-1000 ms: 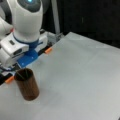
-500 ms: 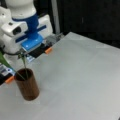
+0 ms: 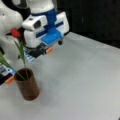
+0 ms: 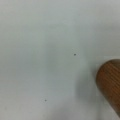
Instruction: Flower insertion into a vase
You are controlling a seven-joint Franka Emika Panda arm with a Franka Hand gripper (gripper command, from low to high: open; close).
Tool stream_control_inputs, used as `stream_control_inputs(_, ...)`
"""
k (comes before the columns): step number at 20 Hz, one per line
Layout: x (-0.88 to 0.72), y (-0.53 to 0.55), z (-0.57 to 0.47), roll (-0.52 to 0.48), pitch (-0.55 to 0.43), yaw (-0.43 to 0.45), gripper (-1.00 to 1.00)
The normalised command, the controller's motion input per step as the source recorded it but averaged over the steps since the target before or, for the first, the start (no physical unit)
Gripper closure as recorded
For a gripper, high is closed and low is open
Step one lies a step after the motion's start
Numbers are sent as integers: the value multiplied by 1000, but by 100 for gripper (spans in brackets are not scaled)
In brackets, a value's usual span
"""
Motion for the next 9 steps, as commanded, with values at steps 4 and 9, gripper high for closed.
stream_control_inputs(4, 366, 103, 132, 96, 190, -8, -100)
stream_control_inputs(9, 422, 138, 173, 113, 233, -42, -100)
